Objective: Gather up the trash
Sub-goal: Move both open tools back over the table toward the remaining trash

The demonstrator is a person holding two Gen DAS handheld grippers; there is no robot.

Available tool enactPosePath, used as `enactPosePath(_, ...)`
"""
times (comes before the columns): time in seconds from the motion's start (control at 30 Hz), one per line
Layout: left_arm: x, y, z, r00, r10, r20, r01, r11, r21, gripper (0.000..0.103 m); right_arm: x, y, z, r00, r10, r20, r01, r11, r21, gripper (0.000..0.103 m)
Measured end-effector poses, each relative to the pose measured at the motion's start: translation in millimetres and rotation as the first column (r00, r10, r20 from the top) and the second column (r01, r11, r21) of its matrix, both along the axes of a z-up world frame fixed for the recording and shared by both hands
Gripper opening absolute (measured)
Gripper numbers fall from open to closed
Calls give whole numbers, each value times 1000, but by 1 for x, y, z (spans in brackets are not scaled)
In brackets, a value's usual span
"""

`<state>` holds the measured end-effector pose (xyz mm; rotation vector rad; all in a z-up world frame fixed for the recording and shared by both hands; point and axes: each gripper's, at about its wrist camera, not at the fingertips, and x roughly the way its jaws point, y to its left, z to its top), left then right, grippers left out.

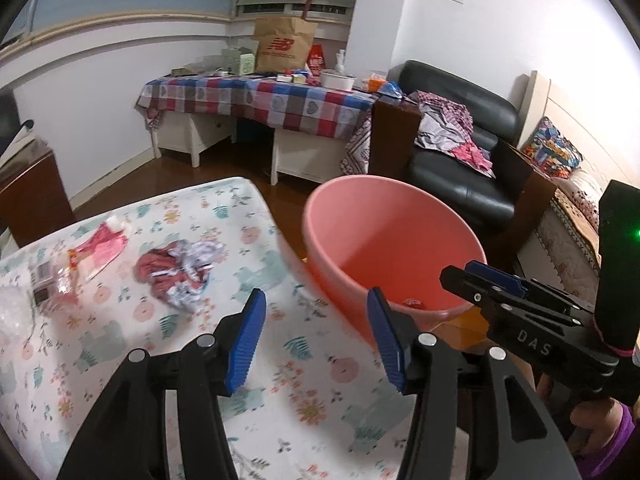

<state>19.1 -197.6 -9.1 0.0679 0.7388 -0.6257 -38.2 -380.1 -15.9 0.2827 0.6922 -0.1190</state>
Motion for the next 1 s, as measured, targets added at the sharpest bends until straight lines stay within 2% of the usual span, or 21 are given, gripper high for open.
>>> enactPosePath(0.03,0,6,0,1000,11,0,-11,1000,-3,52,1,2,1,1000,9,1,-9,1000,1,46)
enactPosePath(0.1,-1,15,1,1000,28,4,-28,1000,-7,52,1,14,2,1000,29,10,-30,1000,3,49)
enactPosePath(0.47,-2,82,2,986,166,26,-165,986,-26,52,10,63,-4,990,143,-4,-143,990,23,49)
enactPosePath(0.8,6,141,-11,958,288,0,-288,957,-29,52,29,89,-17,981,188,-44,-185,981,56,49)
enactPosePath(1.0,14,174,-15,932,363,-3,-363,931,-35,52,42,108,-25,971,225,-75,-221,974,56,49)
